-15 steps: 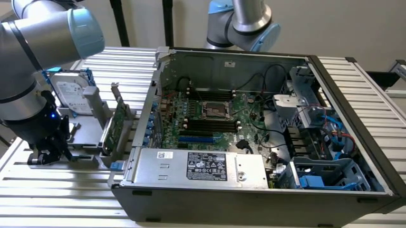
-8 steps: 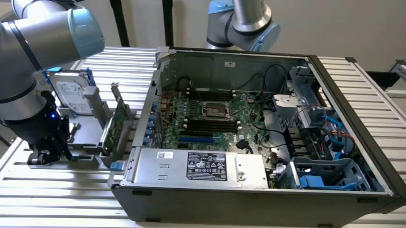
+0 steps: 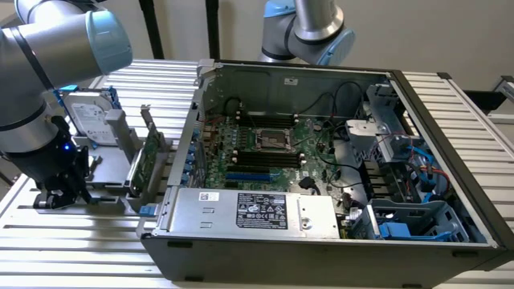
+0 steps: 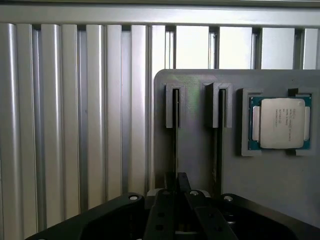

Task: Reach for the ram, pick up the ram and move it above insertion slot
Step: 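Pick up the ram and move it above insertion slot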

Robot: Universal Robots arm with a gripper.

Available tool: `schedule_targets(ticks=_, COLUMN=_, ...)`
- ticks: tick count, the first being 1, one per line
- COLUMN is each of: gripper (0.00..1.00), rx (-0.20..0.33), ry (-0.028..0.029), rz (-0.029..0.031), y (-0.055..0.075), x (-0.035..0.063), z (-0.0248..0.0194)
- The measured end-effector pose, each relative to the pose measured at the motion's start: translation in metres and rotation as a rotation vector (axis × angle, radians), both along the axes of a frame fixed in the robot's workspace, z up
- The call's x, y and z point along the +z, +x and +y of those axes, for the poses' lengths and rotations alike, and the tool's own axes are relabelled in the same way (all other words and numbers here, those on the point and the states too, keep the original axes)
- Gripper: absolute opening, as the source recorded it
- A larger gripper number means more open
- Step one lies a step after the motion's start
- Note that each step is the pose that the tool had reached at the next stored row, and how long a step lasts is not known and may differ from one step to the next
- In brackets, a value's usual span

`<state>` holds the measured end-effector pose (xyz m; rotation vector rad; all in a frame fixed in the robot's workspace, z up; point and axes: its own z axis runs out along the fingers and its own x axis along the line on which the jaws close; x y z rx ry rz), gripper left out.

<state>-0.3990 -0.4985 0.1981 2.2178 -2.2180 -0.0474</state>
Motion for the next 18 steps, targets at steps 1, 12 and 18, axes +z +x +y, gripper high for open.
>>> schedule_targets(ticks=1, gripper=0.13, rx=0.000, ry=0.0000, rz=0.0000, y=0.000, x=0.0000, z=0.0000)
schedule_targets(ticks=12, gripper=0.13, rx=0.000, ry=-0.0001, rz=0.0002, y=0.000, x=0.0133, z=0.0000)
schedule_targets(ticks=18, gripper=0.13, rx=0.000, ry=-0.0001, rz=0.0030, y=0.000, x=0.0377, z=-0.0001)
